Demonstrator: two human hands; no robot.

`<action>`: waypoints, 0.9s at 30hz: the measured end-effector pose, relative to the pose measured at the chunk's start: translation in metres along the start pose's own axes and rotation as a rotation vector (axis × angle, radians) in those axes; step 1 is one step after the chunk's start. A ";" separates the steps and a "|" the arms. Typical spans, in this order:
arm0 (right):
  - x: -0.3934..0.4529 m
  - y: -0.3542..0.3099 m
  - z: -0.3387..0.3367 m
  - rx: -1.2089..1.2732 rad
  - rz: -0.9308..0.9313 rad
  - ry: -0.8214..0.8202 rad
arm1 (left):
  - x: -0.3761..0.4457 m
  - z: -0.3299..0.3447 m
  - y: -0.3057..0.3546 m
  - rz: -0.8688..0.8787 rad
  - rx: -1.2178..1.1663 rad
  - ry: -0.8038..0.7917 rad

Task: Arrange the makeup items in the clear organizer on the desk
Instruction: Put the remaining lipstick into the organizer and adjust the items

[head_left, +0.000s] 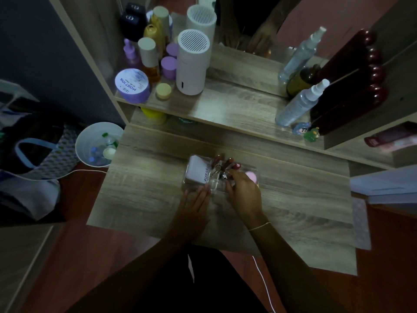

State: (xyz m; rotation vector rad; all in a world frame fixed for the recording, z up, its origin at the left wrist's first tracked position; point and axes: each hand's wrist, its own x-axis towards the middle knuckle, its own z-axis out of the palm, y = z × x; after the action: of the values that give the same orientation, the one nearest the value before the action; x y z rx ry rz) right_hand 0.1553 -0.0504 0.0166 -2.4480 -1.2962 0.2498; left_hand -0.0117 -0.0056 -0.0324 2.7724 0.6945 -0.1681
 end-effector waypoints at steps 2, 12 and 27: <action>0.000 0.000 -0.002 0.018 0.003 -0.022 | 0.000 -0.002 0.002 -0.006 -0.003 0.008; 0.002 0.006 -0.023 0.104 0.037 0.174 | 0.002 -0.015 0.004 0.081 -0.096 0.154; 0.028 0.022 -0.019 0.017 0.032 0.000 | 0.040 -0.052 -0.003 0.028 -0.216 0.233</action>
State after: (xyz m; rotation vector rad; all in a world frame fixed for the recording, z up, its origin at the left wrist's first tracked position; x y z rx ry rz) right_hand 0.1942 -0.0431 0.0257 -2.4567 -1.2501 0.2674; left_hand 0.0243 0.0304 0.0092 2.6146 0.6827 0.2268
